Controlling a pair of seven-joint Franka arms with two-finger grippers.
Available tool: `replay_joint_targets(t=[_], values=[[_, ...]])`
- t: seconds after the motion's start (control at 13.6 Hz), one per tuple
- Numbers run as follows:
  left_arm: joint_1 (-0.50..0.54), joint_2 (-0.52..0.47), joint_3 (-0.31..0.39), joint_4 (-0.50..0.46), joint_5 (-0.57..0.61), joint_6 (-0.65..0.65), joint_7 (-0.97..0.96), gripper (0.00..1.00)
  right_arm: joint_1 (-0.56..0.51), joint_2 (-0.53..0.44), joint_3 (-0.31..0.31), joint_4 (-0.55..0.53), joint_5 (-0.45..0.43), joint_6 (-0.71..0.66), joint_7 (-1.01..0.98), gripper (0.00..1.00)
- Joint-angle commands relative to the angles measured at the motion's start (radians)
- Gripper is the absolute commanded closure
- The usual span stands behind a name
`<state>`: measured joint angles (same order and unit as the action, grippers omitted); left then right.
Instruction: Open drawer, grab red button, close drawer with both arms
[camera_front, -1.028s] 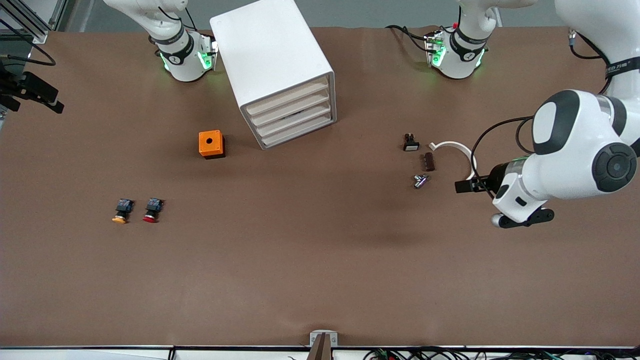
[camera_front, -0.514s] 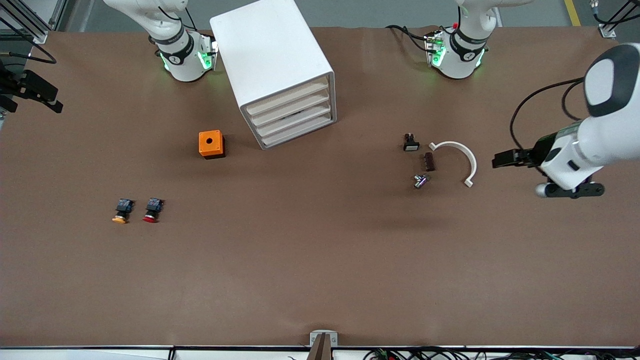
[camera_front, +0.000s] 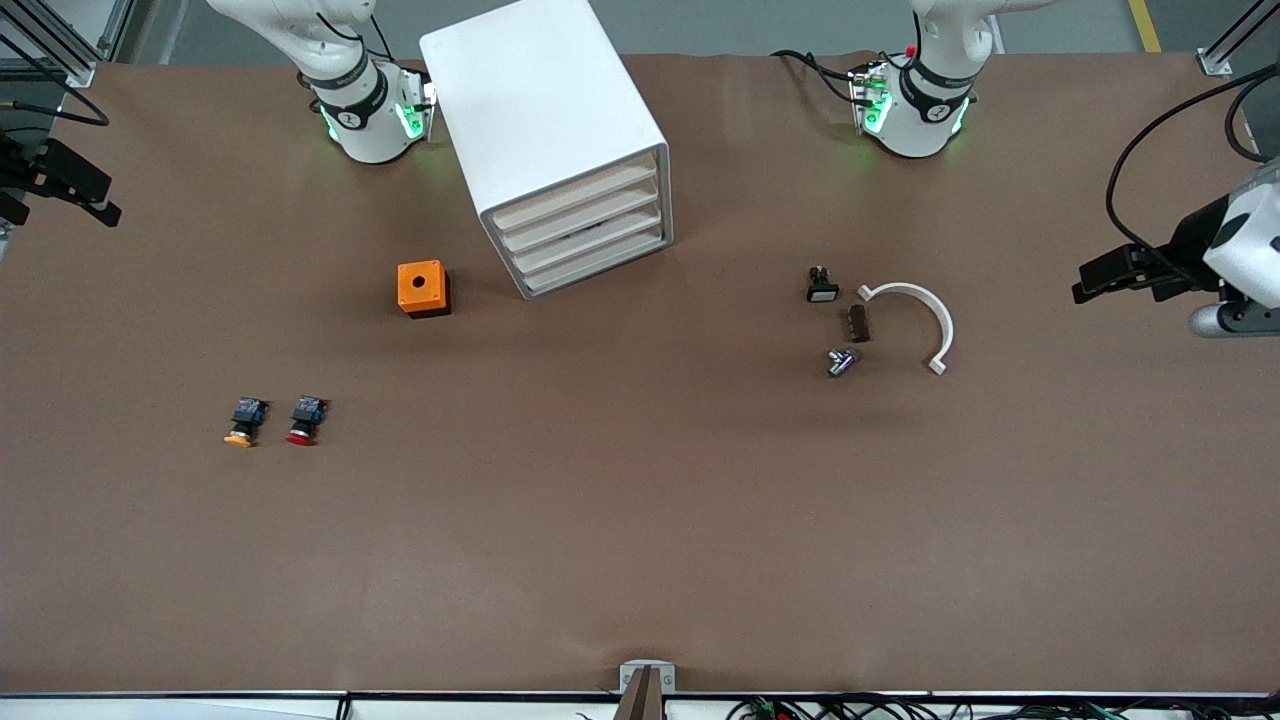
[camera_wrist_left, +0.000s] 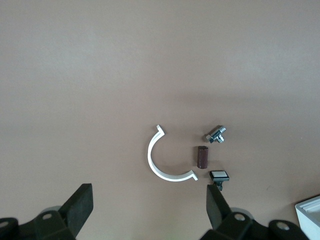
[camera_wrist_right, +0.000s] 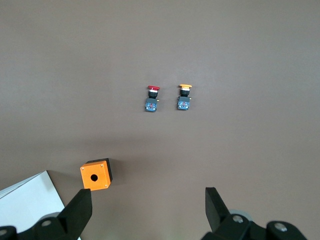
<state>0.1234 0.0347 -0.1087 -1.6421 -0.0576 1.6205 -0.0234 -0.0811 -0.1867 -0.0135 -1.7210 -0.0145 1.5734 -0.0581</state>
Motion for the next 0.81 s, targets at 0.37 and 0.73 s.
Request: replay_joint_targets(t=[0.37, 0.73], values=[[0.004, 0.005, -0.008, 0.053, 0.022, -0.007, 0.013, 0.0, 0.0, -0.016, -0.002, -0.006, 0.013, -0.01, 0.076, 0.0], [0.002, 0.001, -0.012, 0.054, 0.022, -0.007, 0.007, 0.0, 0.0, -0.016, -0.002, -0.006, 0.013, -0.027, 0.06, 0.0]])
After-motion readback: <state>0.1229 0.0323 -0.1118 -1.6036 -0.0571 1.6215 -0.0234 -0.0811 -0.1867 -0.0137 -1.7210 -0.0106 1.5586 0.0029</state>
